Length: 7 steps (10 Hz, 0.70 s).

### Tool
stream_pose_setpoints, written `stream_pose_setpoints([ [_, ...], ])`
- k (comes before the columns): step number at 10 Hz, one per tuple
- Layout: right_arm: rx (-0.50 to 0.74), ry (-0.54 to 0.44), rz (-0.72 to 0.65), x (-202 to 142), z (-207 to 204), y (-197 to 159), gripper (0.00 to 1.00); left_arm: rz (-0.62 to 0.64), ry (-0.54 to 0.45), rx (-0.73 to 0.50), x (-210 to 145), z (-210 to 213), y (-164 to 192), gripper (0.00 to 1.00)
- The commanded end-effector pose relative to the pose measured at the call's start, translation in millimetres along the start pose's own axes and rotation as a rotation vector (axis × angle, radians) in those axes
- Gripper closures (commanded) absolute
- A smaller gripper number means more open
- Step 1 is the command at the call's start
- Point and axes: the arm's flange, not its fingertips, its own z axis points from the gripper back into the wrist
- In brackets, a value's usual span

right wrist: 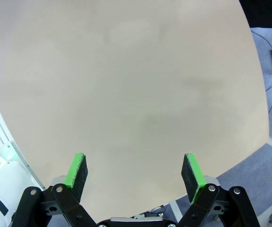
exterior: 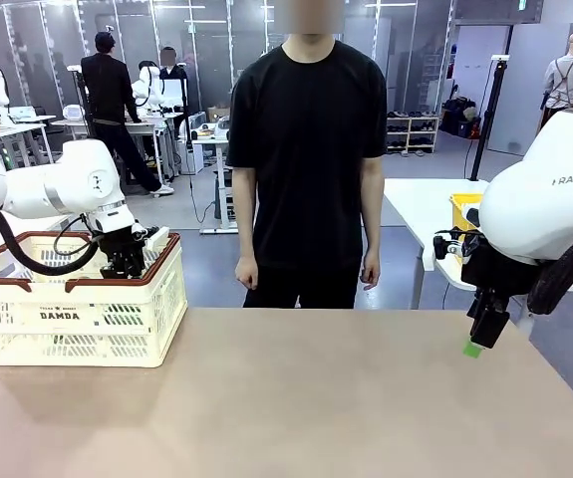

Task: Place the drinks into the Shopping basket.
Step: Pick up one drink and place it into the Shopping basket.

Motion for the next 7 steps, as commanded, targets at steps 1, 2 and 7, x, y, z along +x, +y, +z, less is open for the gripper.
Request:
stream_pose_setpoints([
  [1,0.001,0.003,0.001,-0.1,0.9,-0.3,0.0,0.025,0.032,0.027,5.1,-5.6,-10.3,0.43],
  [2,0.001,0.003,0.001,-0.1,0.9,-0.3,0.0,0.029,0.035,0.041,4.8,-10.9,-9.2,0.43],
  [7,0.001,0.003,0.001,-0.1,0.9,-0.3,0.0,0.041,0.057,0.053,4.9,-27.0,-17.3,0.43],
])
